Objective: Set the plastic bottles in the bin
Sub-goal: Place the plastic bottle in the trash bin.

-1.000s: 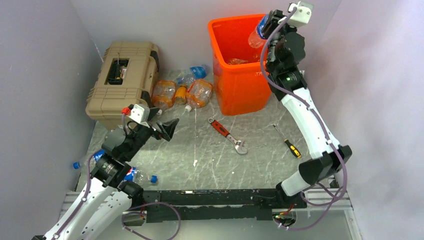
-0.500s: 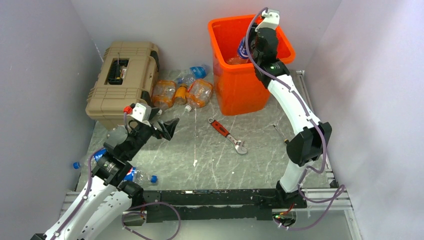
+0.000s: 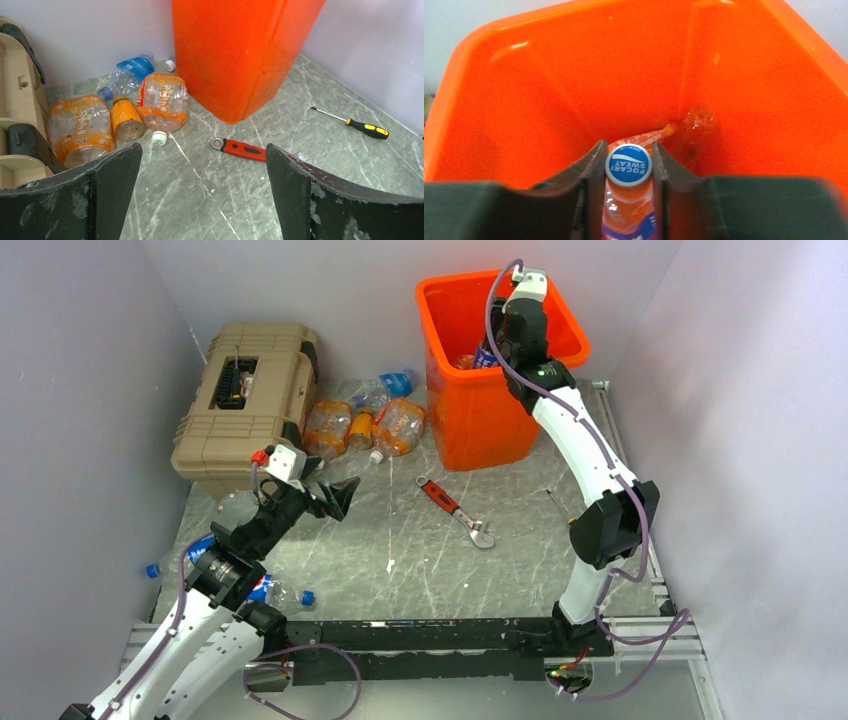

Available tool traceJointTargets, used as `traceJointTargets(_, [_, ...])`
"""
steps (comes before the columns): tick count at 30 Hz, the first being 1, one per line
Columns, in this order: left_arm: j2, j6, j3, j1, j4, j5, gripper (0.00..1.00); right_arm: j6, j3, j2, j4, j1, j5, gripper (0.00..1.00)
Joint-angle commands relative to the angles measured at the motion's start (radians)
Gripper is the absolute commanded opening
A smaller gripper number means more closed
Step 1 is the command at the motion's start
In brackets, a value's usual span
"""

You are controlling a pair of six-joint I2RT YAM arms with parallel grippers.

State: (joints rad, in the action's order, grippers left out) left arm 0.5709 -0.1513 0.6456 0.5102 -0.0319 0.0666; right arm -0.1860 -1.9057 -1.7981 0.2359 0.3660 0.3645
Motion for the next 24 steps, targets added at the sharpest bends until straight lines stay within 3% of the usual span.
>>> traceJointTargets(1, [0.006,0.000,0.040,0.004,0.012,0.022,0.99,0.014,-0.083,0.019,0.036,0.022,0.003,0.16])
traceJointTargets(2, [0.006,-0.002,0.040,0.004,0.011,0.022,0.99,0.018,-0.095,0.024,0.039,0.025,0.014,0.01])
traceJointTargets(8, [0.003,-0.003,0.039,0.004,0.013,0.023,0.99,0.031,-0.112,0.059,0.054,0.032,0.007,0.00])
traceJointTargets(9, [0.004,-0.004,0.039,0.004,0.013,0.026,0.99,0.029,-0.112,0.062,0.060,0.033,0.003,0.09])
traceJointTargets(12, [0.010,-0.006,0.040,0.004,0.011,0.028,0.99,0.024,-0.115,0.072,0.081,0.041,-0.011,0.57])
traceJointTargets(16, [0.016,-0.007,0.043,0.005,0.005,0.024,1.00,0.016,-0.141,0.083,0.110,0.052,-0.004,0.90])
traceJointTargets(19, [0.017,-0.006,0.042,0.005,0.003,0.014,0.99,0.000,-0.175,0.104,0.123,0.063,-0.015,0.95])
traceJointTargets(24, [0.018,-0.004,0.044,0.005,-0.003,-0.014,0.99,0.031,-0.194,0.197,0.083,0.162,-0.032,0.92])
